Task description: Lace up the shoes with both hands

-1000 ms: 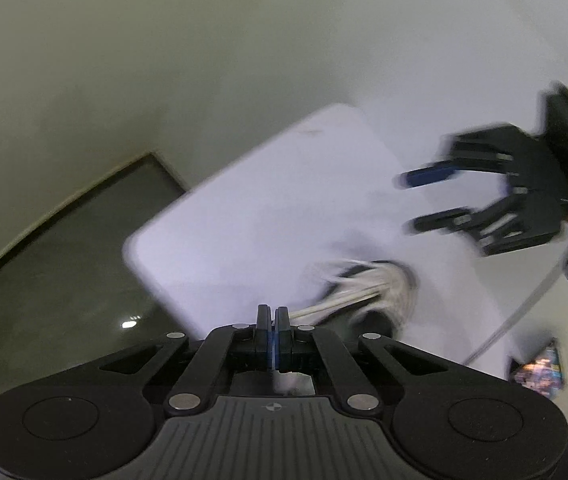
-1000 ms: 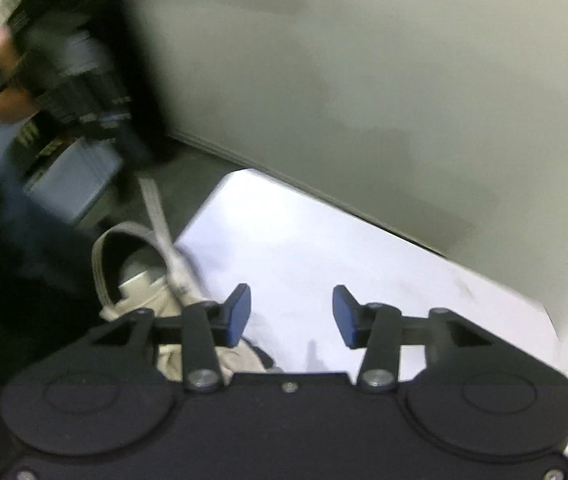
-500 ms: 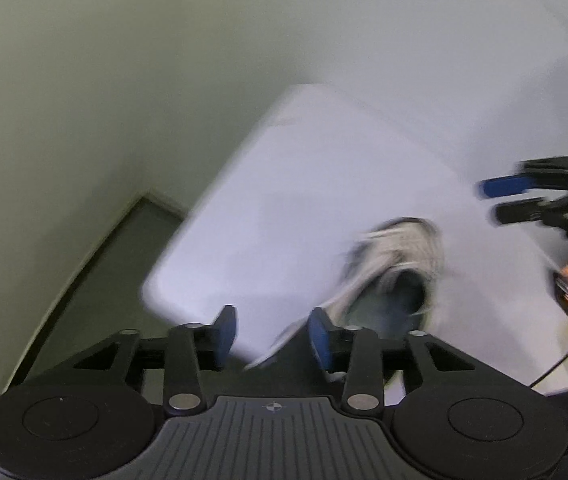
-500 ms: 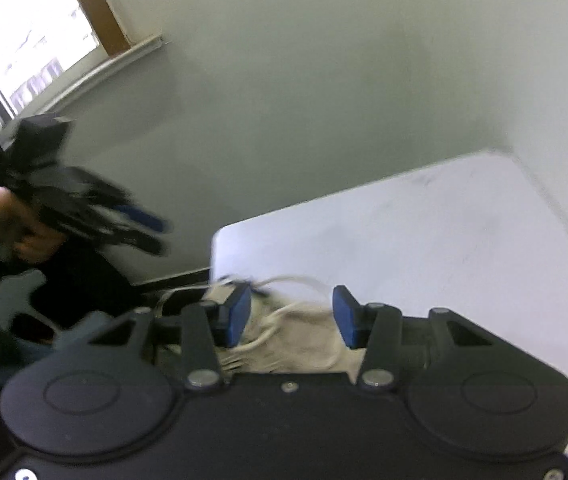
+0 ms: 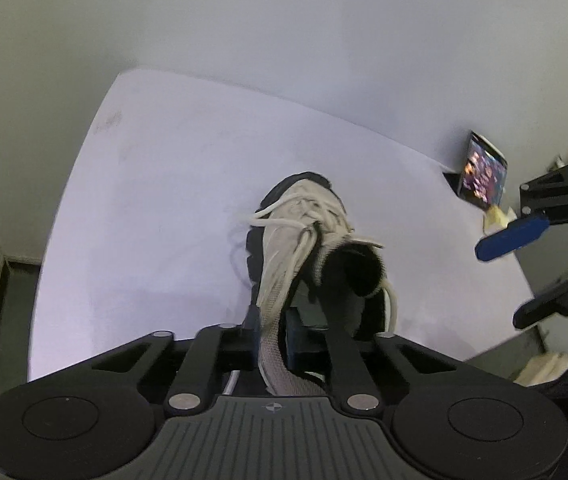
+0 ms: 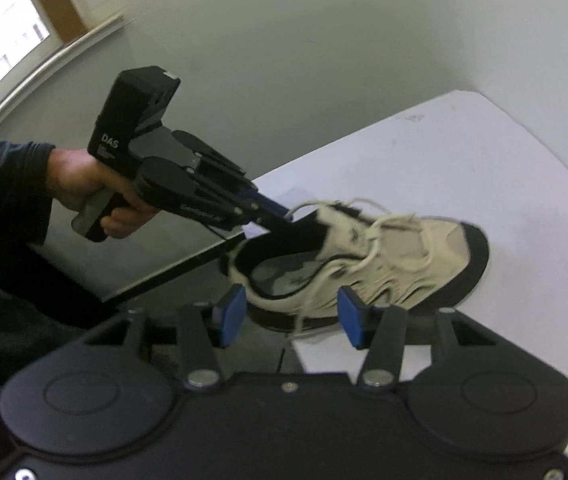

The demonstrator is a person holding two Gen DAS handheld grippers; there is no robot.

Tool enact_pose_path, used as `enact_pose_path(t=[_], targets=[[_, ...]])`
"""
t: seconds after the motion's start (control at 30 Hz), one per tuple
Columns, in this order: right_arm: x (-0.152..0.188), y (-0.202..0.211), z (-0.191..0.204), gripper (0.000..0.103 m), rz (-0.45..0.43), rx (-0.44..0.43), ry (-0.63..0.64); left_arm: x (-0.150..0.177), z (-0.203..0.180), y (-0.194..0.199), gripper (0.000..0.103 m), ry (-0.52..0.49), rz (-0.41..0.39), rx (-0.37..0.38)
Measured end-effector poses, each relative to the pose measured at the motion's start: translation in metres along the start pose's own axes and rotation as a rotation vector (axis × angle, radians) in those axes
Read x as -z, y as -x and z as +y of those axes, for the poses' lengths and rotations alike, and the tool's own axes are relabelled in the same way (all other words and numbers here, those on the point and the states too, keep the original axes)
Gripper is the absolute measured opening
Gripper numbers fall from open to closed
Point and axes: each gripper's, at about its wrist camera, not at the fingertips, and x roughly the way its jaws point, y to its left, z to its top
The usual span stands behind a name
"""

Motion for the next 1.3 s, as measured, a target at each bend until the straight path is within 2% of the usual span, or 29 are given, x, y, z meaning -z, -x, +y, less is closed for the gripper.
enact_pose_path(t=[0.17,0.27,0.37,0.53,0.67,0.77,0.83,0.9,0.93,1.03,1.07,1.23,1.3], targets=[[0.007,-0.004,0.047,0.049,-0.01,0.031,-0.04,0.003,-0.005,0.026,0.0,-0.045,-0.006,-0.038],[0.006,-0.008,0.064,0.049,-0.007,0.048,-0.032,0.014,-0.005,0.037,0.0,-0.103,0.025,-0.116],[0.006,-0.012,0.079,0.051,-0.016,0.071,-0.041,0.025,0.0,0.045,0.0,-0.118,0.034,-0.156],[0.008,-0.023,0.091,0.051,-0.004,0.106,-0.088,0.04,0.01,0.067,0.0,-0.066,0.017,-0.235],[0.01,-0.027,0.093,0.055,-0.024,0.097,-0.137,0.049,0.013,0.081,0.0,-0.053,0.012,-0.261],[0.01,-0.033,0.087,0.056,-0.014,0.16,-0.183,0.056,0.016,0.088,0.0,-0.04,0.005,-0.276],[0.009,-0.041,0.083,0.056,0.027,0.255,-0.209,0.064,0.018,0.095,0.0,-0.015,-0.006,-0.274],[0.008,-0.045,0.08,0.056,0.04,0.29,-0.219,0.073,0.018,0.102,0.0,0.015,-0.022,-0.247],[0.007,-0.047,0.078,0.056,0.043,0.304,-0.228,0.077,0.019,0.104,0.004,0.031,-0.03,-0.232],[0.004,-0.048,0.07,0.056,0.039,0.32,-0.255,0.076,0.02,0.105,0.027,0.066,-0.049,-0.184],[0.004,-0.049,0.07,0.056,0.038,0.32,-0.256,0.07,0.019,0.104,0.032,0.067,-0.057,-0.178],[0.007,-0.046,0.065,0.056,0.041,0.331,-0.249,0.025,0.012,0.084,0.036,0.02,-0.085,-0.13],[0.008,-0.052,0.056,0.057,0.037,0.321,-0.287,0.009,0.007,0.07,0.036,-0.017,-0.077,-0.1]])
